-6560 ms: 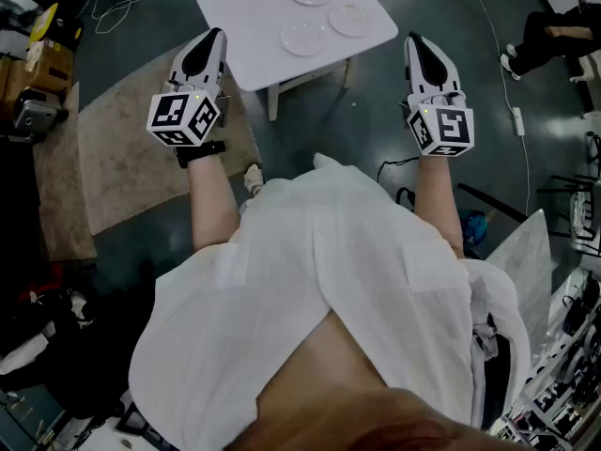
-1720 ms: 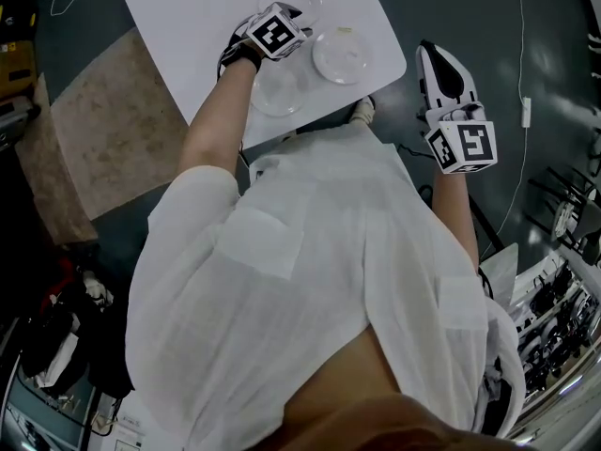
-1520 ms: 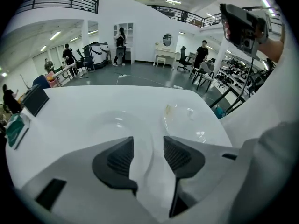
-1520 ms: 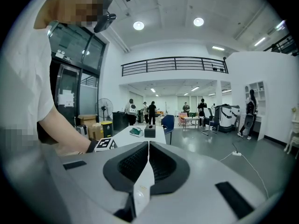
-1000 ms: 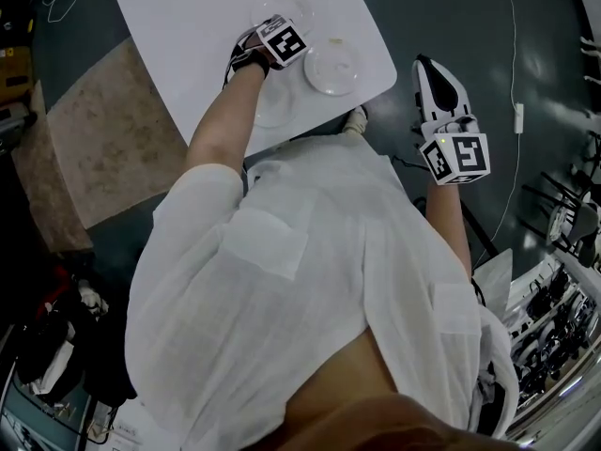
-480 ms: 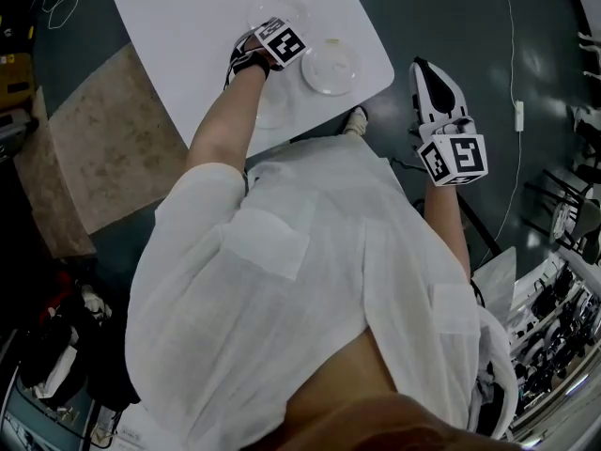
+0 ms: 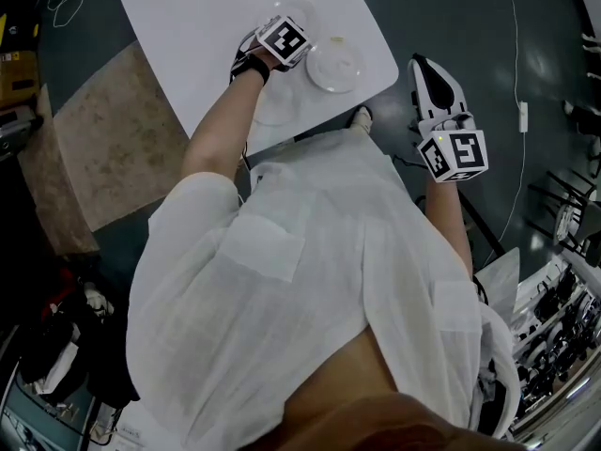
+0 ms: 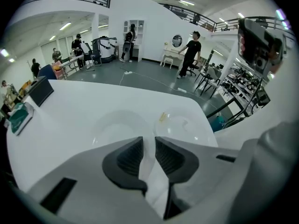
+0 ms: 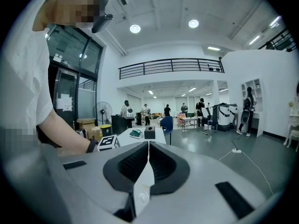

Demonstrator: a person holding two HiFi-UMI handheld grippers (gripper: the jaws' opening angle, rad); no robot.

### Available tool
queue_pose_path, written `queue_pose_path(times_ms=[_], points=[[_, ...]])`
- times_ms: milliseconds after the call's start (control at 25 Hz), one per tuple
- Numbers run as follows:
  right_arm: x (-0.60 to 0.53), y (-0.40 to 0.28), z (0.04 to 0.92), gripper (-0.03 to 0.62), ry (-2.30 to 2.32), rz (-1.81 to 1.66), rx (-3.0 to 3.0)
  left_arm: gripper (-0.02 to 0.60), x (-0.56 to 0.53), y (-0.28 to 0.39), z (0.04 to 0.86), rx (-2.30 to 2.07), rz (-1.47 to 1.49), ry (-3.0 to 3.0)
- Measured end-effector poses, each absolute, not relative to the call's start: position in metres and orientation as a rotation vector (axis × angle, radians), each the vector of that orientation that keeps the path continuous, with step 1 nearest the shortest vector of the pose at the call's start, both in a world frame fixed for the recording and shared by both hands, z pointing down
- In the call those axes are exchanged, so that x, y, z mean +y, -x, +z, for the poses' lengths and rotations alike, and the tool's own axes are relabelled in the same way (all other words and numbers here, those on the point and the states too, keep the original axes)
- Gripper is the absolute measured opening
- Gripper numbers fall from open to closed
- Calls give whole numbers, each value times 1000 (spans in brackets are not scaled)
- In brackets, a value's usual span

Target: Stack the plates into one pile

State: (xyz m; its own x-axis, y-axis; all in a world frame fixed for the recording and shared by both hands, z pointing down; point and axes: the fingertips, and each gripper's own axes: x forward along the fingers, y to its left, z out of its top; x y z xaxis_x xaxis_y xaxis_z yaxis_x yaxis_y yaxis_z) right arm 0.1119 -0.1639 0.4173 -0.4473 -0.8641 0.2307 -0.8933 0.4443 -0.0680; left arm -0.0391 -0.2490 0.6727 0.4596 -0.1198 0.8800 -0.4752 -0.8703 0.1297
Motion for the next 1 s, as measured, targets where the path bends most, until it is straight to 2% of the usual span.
queue_pose_path(times_ms=[280, 1000], points=[[-164, -106, 417, 28, -1528, 267, -2548, 81, -226, 12, 662, -448, 1366, -2419], [-162, -109, 419, 28, -1546, 289, -2556, 87, -161, -37, 682, -325, 1553, -2332]])
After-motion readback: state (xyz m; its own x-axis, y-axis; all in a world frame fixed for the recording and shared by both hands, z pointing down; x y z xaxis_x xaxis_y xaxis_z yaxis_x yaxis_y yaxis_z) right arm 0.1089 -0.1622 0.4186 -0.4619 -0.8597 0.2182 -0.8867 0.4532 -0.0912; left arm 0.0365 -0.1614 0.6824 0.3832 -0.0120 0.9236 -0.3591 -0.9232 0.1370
